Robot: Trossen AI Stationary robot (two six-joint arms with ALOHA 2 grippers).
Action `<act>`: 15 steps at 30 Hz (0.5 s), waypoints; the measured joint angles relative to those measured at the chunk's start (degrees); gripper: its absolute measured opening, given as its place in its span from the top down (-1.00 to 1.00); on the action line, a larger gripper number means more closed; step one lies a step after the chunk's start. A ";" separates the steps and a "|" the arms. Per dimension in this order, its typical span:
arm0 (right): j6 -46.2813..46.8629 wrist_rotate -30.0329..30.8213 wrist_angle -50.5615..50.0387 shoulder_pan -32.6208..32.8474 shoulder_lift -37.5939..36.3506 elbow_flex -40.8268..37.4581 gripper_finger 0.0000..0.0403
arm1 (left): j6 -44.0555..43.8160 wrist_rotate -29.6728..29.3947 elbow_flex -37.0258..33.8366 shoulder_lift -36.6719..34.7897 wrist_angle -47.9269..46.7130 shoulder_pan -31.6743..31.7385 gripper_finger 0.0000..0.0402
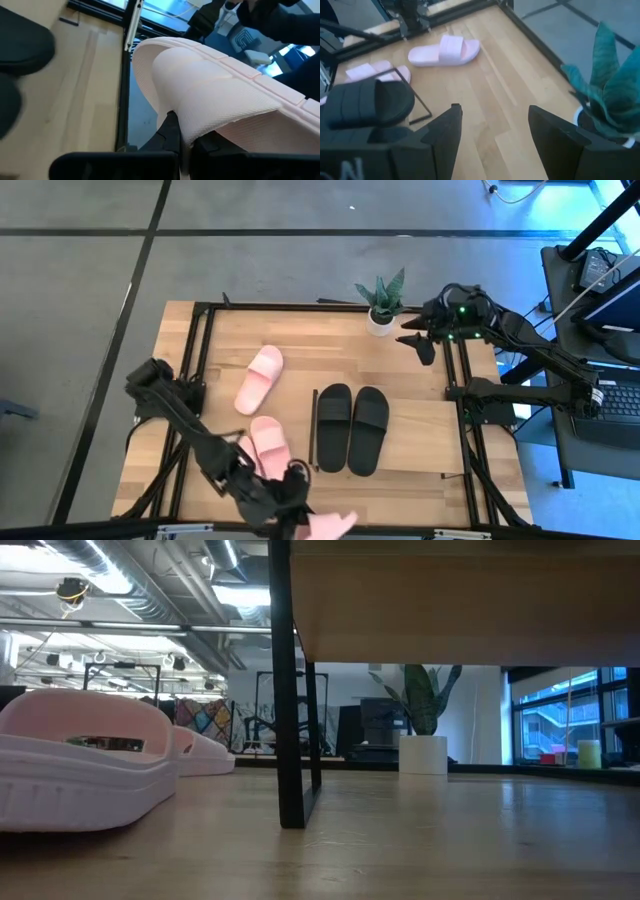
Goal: Pick and place slides into the shelf
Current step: Put the top left pink slipper under the shelf
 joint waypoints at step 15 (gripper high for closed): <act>5.55 -11.80 -6.27 0.04 -1.71 1.90 -0.13 | -0.19 -3.87 -0.04 7.63 9.38 0.15 1.00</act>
